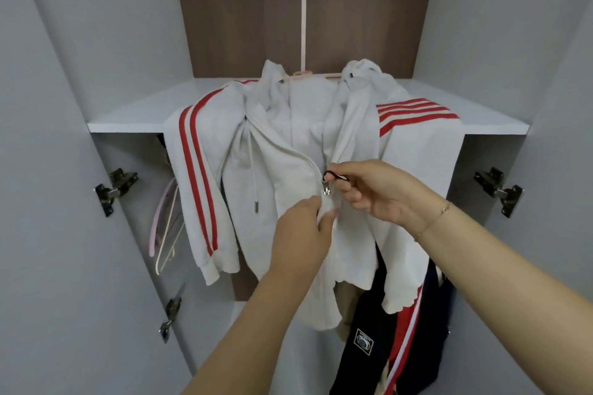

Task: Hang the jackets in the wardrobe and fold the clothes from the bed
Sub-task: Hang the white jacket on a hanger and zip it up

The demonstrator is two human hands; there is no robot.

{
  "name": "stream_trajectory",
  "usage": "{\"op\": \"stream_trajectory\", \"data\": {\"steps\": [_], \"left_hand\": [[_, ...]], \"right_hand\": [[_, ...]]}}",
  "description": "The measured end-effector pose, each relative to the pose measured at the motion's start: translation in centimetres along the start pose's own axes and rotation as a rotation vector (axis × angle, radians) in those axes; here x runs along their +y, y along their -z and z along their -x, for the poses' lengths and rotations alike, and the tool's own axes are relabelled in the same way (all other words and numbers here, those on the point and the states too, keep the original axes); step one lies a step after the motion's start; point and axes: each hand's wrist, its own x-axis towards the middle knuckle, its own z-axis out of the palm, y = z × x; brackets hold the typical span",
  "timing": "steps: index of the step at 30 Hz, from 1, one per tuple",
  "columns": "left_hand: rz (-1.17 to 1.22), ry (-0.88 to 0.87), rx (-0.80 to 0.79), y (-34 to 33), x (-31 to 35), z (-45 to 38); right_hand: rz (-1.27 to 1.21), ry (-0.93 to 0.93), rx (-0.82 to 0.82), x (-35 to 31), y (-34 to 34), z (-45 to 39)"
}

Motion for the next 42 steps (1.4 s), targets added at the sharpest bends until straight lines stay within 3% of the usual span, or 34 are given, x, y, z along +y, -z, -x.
{"op": "stream_trajectory", "data": {"steps": [3,6,10,18,21,25,29,32,36,42], "left_hand": [[0.018,0.014,-0.011,-1.0,-0.6,0.1],[0.015,0.08,-0.16,-2.3,-2.2,1.7],[-0.049,0.124,-0.225,-2.5,-2.8,1.0],[0.026,-0.007,0.181,1.3,3.4,-8.9],[-0.085,0.0,0.223,2.5,5.6,-12.6],[-0.208,-0.035,0.097,3.0,6.3,-14.4],[-0.036,-0.033,-0.118,4.0,5.5,-13.8],[0.041,0.0,-0.188,4.4,5.9,-13.7],[-0.079,0.004,-0.299,5.1,7.0,-14.3],[-0.166,0.081,-0.518,6.7,7.8,-16.5]], "right_hand": [[-0.219,-0.049,-0.001,-2.4,1.2,-0.7],[-0.441,0.01,0.056,-7.6,3.0,-1.9],[-0.493,0.105,0.122,-13.5,3.9,-4.4],[-0.427,0.089,0.001,-13.9,3.4,-8.4],[-0.384,0.069,-0.056,-13.9,4.2,-9.0],[-0.336,0.033,-0.063,-15.1,5.4,-10.0],[-0.424,0.015,0.006,-17.4,6.8,-12.8],[-0.457,0.032,0.073,-18.8,7.6,-15.7],[-0.412,0.045,0.122,-20.2,8.1,-19.6],[-0.328,-0.012,0.073,-21.0,7.6,-24.2]]}}
